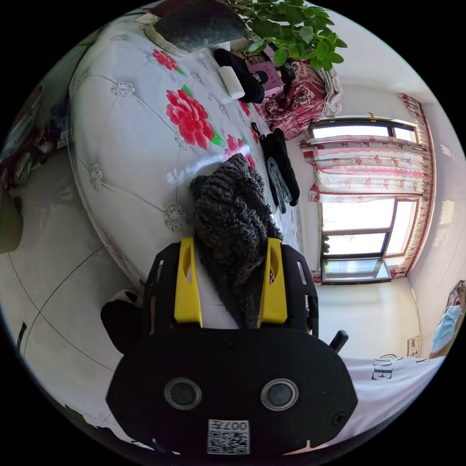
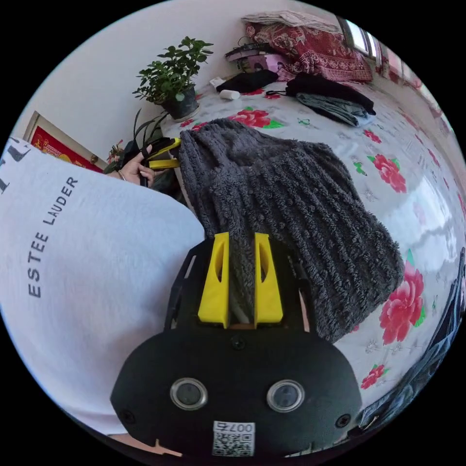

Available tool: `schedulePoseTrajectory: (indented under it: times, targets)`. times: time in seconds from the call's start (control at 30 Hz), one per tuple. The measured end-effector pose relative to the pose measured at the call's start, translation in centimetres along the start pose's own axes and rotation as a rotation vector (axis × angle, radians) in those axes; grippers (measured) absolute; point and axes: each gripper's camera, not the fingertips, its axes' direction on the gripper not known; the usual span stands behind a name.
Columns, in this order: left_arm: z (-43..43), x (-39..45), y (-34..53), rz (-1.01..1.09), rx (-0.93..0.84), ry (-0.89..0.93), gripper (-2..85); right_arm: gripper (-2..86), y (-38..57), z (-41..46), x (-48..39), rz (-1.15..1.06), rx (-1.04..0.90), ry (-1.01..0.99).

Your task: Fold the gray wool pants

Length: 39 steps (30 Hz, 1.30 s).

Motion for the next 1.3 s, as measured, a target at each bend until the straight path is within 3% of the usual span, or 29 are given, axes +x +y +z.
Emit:
schedulePoseTrajectory:
  times: [0.23, 0.37, 0.5, 0.57, 0.67, 0.77, 0.87, 0.93, 1.03, 1.13, 1.3]
  targets:
    - [-3.1, -1.1, 0.4, -0.017, 0.096, 0.061, 19.3, 7.3, 2.7, -1.5, 1.8, 0.125, 0.124, -0.031]
    - [-0.3, -1.7, -1.2, -0.011, 0.038, 0.014, 18.9, 7.6, 4.1, -1.3, 1.9, 0.124, 0.125, -0.034]
    - [2.1, -0.7, -2.8, -0.036, 0.047, 0.061, 8.8, 8.0, 5.3, -2.3, 2.9, 0.141, 0.149, -0.037]
    - [1.8, 2.4, -2.8, 0.077, 0.083, 0.113, 6.0, 8.2, 6.1, -3.3, 3.3, 0.149, 0.179, -0.016]
    - [2.0, 11.4, -1.4, 0.421, 0.028, 0.184, 4.9, 8.4, 8.3, -5.4, 4.4, 0.197, 0.233, 0.038]
    - [4.1, 22.4, 2.8, 0.839, -0.144, 0.281, 4.8, 8.7, 11.6, -7.4, 6.2, 0.289, 0.302, 0.066]
    - [9.4, 31.9, 10.9, 1.233, -0.457, 0.363, 5.6, 8.9, 15.6, -8.8, 8.6, 0.415, 0.364, 0.063]
    - [15.8, 35.4, 19.5, 1.467, -0.775, 0.365, 7.6, 9.1, 18.0, -9.2, 10.2, 0.501, 0.406, 0.036]
    - [24.7, 32.8, 28.7, 1.554, -1.104, 0.215, 12.2, 9.5, 22.0, -9.3, 12.8, 0.645, 0.486, -0.055]
    - [29.9, 27.9, 32.2, 1.467, -1.264, 0.053, 14.3, 10.2, 25.0, -9.0, 14.6, 0.743, 0.547, -0.138]
    - [23.9, 31.0, 29.9, 1.428, -1.038, 0.192, 16.6, 11.7, 27.0, -7.2, 16.2, 0.801, 0.513, -0.195]
